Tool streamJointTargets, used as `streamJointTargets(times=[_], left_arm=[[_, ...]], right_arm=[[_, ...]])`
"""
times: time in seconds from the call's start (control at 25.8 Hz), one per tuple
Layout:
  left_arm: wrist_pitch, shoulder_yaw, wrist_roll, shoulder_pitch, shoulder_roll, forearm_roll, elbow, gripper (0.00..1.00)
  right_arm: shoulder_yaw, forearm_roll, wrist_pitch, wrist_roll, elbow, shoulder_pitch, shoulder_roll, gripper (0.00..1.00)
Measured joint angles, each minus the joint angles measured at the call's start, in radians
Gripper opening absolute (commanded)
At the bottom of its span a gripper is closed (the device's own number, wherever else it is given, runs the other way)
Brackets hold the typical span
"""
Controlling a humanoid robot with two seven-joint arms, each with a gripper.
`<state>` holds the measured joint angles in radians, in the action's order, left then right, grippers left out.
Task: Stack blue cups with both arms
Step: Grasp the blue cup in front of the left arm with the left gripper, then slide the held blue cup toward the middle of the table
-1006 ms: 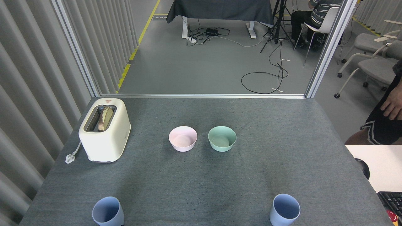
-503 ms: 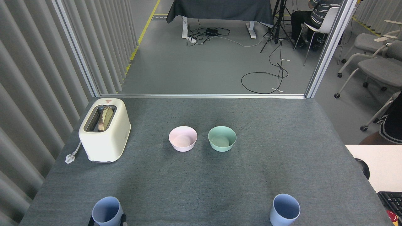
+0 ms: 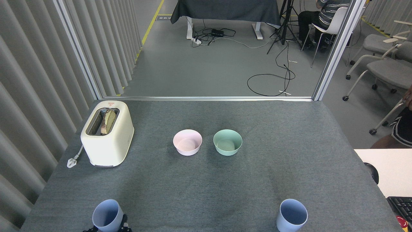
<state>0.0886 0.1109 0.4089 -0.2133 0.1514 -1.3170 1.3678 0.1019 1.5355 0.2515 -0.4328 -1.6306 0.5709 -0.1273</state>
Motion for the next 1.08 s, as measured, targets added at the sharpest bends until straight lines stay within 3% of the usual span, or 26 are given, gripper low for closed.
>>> streamJointTargets(times=[0.15, 0.31, 0.46, 0.7, 1.08], left_arm=[[-0.026, 0.037, 0.002, -0.015, 0.000, -0.008, 0.085, 0.52], [-0.043, 0.167, 0.003, 0.007, -0.005, -0.033, 0.105, 0.52], [-0.041, 0.269, 0.004, 0.094, -0.037, -0.097, 0.012, 0.52], [-0.037, 0.325, 0.004, 0.205, -0.103, -0.146, -0.124, 0.52], [-0.037, 0.379, 0.002, 0.244, -0.131, -0.163, -0.196, 0.52]], right_arm=[[0.000, 0.000, 0.000, 0.000, 0.000, 0.000, 0.000, 1.00], [-0.007, 0.000, 0.000, 0.000, 0.000, 0.000, 0.000, 1.00], [-0.012, 0.000, -0.002, 0.000, 0.000, 0.001, 0.000, 1.00], [-0.014, 0.000, -0.013, -0.003, 0.000, 0.001, 0.000, 1.00], [-0.014, 0.000, -0.016, 0.000, 0.000, 0.001, 0.000, 1.00]])
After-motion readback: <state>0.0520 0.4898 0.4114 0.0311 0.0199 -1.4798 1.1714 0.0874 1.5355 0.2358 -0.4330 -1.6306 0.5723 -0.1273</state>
